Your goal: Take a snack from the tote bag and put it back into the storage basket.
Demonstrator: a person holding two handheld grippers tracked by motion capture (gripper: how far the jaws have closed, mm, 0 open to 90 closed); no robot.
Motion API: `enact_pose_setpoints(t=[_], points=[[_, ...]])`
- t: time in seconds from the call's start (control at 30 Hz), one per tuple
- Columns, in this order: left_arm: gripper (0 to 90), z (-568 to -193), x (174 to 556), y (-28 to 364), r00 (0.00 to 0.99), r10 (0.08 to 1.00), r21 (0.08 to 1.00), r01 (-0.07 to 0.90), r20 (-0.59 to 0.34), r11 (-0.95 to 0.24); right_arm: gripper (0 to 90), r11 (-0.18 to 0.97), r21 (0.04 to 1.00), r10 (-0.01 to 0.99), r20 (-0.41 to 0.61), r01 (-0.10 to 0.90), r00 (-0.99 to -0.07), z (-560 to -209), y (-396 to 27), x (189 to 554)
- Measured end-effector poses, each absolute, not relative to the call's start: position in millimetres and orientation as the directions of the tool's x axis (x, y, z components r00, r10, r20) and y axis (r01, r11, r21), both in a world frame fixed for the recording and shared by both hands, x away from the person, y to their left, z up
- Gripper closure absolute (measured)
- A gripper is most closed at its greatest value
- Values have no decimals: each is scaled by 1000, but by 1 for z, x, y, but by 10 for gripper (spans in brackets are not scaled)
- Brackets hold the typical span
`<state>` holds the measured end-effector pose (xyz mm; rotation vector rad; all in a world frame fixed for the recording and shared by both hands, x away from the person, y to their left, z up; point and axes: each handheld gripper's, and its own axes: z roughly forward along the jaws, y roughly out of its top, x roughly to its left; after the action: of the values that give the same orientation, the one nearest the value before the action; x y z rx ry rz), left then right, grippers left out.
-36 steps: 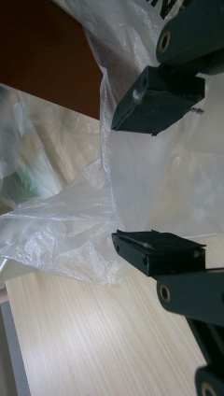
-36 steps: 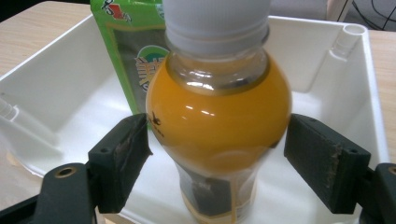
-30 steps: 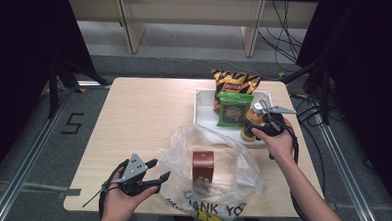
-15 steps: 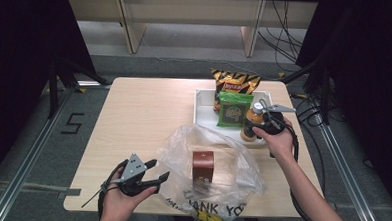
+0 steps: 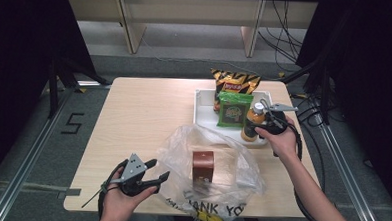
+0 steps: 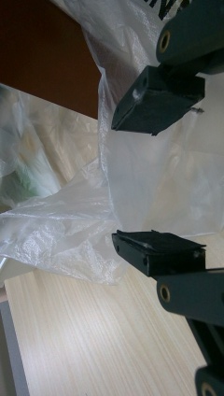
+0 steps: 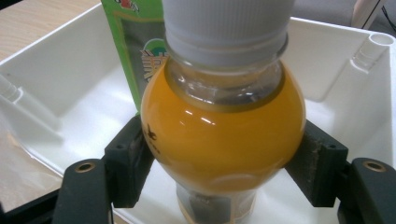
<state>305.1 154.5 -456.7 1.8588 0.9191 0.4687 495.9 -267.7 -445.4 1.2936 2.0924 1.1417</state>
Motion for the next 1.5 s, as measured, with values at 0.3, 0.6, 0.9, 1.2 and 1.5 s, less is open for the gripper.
enact_pose_setpoints(t=[0.3,0.6,0.9,1.2,1.5], points=[[388,-456,305,156,645,762,891,381,-64,-248,279,192,836,889,73,513,-452,-438,-272,483],[391,-457,304,156,639,766,892,387,-75,-235,266,179,846,883,86,502,-461,-425,-280,456],[393,-457,304,157,637,767,893,384,-71,-236,290,190,873,833,99,450,-544,-413,-275,427],[393,-455,304,157,630,773,896,384,-76,-225,284,183,904,783,104,386,-613,-404,-262,406],[393,-453,307,161,623,778,899,382,-80,-214,279,163,913,750,132,374,-648,-392,-248,393]])
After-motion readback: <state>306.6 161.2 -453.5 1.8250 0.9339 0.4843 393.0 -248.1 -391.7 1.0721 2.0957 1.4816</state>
